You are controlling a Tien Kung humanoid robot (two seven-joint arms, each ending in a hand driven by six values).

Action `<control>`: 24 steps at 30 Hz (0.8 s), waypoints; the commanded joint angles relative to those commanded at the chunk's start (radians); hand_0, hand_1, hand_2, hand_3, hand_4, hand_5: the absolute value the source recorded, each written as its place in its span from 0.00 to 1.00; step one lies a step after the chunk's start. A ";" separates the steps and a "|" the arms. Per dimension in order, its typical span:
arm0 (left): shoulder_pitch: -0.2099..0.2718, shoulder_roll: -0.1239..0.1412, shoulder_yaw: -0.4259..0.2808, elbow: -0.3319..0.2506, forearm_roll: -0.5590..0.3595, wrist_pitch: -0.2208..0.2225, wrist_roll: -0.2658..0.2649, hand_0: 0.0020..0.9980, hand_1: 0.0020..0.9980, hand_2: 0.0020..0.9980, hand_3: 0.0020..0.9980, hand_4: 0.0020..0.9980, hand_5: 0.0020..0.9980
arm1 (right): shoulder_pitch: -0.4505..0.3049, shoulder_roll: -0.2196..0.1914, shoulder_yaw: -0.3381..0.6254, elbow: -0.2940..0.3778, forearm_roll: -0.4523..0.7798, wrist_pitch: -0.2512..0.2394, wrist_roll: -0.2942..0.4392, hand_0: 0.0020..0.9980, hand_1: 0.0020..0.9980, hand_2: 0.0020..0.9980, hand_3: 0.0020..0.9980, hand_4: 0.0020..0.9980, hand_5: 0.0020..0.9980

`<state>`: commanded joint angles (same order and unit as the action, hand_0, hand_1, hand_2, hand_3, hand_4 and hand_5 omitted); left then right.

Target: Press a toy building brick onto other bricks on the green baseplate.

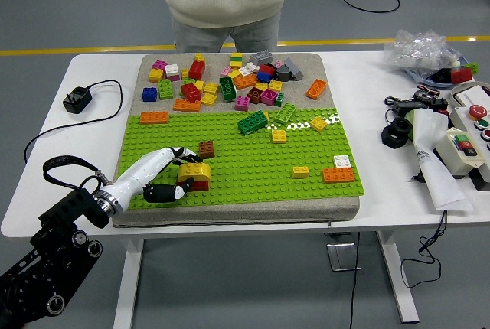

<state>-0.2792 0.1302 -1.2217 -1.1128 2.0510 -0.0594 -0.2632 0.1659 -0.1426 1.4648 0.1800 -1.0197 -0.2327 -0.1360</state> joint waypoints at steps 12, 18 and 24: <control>0.013 -0.004 0.003 0.008 0.026 0.038 -0.021 0.69 0.65 0.55 0.55 0.18 0.00 | -0.002 0.002 -0.002 0.000 0.001 -0.003 -0.003 0.80 0.73 0.76 0.74 1.00 0.67; 0.016 -0.013 0.013 0.024 0.031 0.073 -0.041 0.70 0.64 0.55 0.55 0.17 0.00 | -0.002 0.002 -0.004 0.000 0.002 -0.004 -0.006 0.80 0.73 0.76 0.74 1.00 0.67; 0.013 -0.020 0.012 0.034 0.040 0.097 -0.055 0.71 0.66 0.55 0.56 0.22 0.00 | -0.001 0.004 -0.005 0.000 0.003 -0.005 -0.009 0.80 0.73 0.76 0.75 1.00 0.67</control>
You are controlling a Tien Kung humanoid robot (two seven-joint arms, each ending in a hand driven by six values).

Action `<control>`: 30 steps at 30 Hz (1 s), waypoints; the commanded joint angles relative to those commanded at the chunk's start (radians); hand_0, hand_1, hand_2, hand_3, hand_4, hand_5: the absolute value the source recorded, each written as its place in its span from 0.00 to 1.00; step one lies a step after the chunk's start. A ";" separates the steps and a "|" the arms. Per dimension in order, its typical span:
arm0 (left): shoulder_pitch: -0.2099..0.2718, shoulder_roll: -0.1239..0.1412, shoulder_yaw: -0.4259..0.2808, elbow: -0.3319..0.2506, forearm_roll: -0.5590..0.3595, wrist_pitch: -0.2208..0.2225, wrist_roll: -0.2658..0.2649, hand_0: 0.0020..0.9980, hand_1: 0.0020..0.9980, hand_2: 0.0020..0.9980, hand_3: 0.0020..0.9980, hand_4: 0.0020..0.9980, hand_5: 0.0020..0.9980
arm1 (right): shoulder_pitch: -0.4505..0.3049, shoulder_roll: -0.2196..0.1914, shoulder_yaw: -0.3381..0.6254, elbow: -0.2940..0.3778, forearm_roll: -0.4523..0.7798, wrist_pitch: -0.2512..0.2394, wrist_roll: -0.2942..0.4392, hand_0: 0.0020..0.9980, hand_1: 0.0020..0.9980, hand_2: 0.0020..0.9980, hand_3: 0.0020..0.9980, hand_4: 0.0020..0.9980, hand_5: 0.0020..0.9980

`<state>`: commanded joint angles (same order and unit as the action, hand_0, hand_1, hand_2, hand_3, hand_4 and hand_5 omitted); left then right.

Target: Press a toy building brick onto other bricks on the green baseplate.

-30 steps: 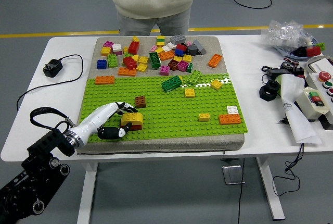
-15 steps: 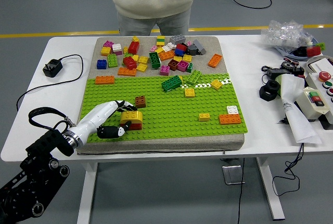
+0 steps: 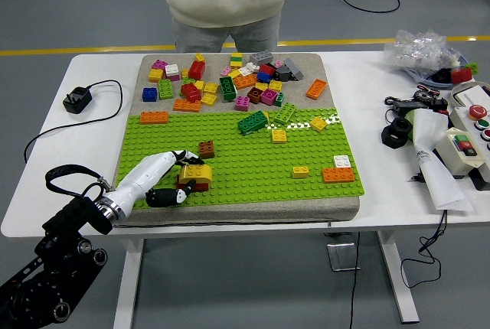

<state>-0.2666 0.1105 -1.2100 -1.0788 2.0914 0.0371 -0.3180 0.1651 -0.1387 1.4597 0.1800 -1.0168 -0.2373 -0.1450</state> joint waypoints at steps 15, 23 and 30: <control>0.002 -0.009 -0.009 0.022 0.027 0.026 -0.011 0.72 0.66 0.55 0.56 0.22 0.00 | -0.001 0.002 -0.001 0.000 0.000 -0.004 -0.010 0.80 0.73 0.76 0.74 1.00 0.67; 0.002 -0.012 -0.010 0.039 0.026 0.040 -0.021 0.75 0.67 0.55 0.55 0.22 0.00 | -0.001 0.004 -0.002 0.000 0.001 -0.007 -0.011 0.80 0.73 0.76 0.74 1.00 0.67; 0.001 -0.013 -0.012 0.052 0.027 0.044 -0.029 0.80 0.68 0.55 0.56 0.26 0.00 | -0.002 0.005 0.000 0.000 0.000 -0.005 -0.013 0.80 0.73 0.76 0.74 1.00 0.67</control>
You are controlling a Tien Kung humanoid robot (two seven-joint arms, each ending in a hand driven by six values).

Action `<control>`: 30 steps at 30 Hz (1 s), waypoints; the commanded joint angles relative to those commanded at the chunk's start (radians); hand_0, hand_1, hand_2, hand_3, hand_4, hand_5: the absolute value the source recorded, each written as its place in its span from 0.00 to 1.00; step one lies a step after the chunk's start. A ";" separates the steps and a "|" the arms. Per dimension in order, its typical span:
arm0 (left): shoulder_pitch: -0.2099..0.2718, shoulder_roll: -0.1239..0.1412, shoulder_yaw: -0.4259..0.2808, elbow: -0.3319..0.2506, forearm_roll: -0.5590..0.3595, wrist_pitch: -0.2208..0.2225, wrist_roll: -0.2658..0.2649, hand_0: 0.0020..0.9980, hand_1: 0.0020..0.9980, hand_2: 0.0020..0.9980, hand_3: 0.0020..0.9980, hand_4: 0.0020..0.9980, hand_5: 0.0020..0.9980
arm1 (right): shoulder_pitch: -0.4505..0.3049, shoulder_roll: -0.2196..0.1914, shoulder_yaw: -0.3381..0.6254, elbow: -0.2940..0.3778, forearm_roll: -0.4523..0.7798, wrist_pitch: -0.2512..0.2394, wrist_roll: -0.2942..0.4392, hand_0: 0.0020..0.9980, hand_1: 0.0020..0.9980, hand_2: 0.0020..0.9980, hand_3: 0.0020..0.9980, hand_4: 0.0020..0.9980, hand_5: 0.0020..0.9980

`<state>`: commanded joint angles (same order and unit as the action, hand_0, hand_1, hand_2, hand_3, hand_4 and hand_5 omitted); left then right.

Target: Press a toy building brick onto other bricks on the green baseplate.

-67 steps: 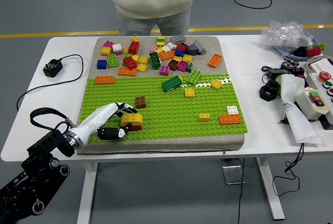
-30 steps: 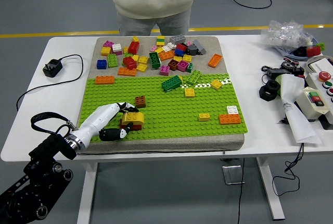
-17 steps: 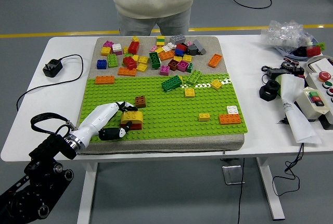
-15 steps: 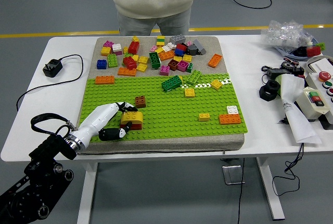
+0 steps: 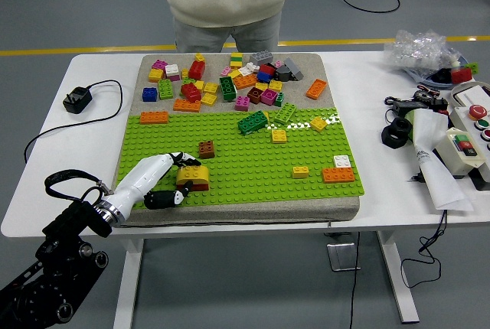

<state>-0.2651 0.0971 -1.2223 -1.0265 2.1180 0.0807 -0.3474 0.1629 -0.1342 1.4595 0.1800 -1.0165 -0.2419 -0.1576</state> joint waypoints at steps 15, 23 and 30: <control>-0.002 -0.005 0.005 0.009 0.002 0.002 -0.005 0.87 0.75 0.57 0.60 0.44 0.00 | 0.001 0.001 0.000 0.000 0.001 0.000 0.002 0.80 0.73 0.76 0.74 1.00 0.67; -0.004 -0.004 0.001 0.018 0.008 0.013 -0.004 0.87 0.75 0.57 0.60 0.46 0.00 | 0.000 0.001 0.001 0.000 -0.001 0.001 0.000 0.80 0.73 0.76 0.75 1.00 0.67; -0.005 -0.003 -0.004 0.022 0.015 0.015 -0.004 0.87 0.75 0.57 0.60 0.43 0.00 | 0.000 0.001 -0.001 0.000 0.000 0.000 0.001 0.80 0.73 0.76 0.74 1.00 0.67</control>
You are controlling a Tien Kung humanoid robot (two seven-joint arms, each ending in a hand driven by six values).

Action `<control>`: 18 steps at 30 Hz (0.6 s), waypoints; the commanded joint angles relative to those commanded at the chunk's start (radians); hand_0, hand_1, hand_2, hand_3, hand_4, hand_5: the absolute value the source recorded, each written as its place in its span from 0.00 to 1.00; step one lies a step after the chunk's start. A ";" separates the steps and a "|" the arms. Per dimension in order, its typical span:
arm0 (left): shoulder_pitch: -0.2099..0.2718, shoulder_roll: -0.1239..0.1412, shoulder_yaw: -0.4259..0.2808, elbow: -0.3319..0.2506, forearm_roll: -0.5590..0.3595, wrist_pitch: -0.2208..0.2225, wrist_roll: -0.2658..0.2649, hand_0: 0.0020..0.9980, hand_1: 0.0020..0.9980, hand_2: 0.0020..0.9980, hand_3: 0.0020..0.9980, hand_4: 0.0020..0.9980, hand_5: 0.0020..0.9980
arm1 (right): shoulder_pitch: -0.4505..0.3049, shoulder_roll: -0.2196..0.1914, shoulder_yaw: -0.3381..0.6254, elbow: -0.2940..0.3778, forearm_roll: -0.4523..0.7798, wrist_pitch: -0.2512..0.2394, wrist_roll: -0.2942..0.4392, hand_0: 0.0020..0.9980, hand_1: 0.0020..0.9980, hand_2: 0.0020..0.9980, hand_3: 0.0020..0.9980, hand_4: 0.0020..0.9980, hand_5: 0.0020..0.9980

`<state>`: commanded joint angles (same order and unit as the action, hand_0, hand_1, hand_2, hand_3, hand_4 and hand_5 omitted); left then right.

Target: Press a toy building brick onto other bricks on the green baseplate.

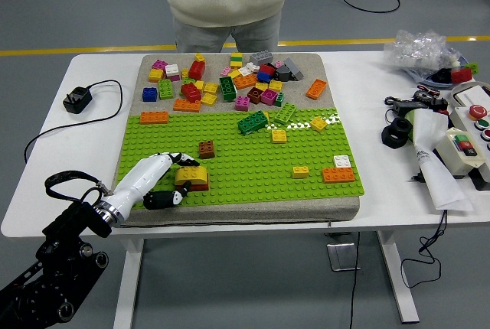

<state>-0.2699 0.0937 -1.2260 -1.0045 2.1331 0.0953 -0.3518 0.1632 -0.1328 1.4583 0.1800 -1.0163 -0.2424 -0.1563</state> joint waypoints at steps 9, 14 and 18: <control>0.001 0.000 -0.001 0.004 0.005 -0.003 0.000 0.87 0.75 0.57 0.61 0.45 0.00 | -0.001 0.001 -0.002 0.000 0.000 -0.002 0.000 0.80 0.73 0.76 0.74 1.00 0.67; 0.002 0.000 -0.001 0.007 0.007 -0.004 0.000 0.88 0.76 0.58 0.62 0.49 0.00 | -0.003 0.001 -0.002 0.000 0.000 -0.003 -0.001 0.80 0.73 0.76 0.74 1.00 0.67; 0.002 0.000 -0.003 0.008 0.006 -0.005 -0.002 0.88 0.76 0.58 0.63 0.52 0.00 | -0.002 0.002 -0.003 0.000 0.000 -0.004 -0.001 0.80 0.73 0.76 0.74 1.00 0.67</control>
<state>-0.2680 0.0934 -1.2286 -0.9963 2.1388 0.0901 -0.3537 0.1608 -0.1313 1.4557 0.1800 -1.0159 -0.2467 -0.1572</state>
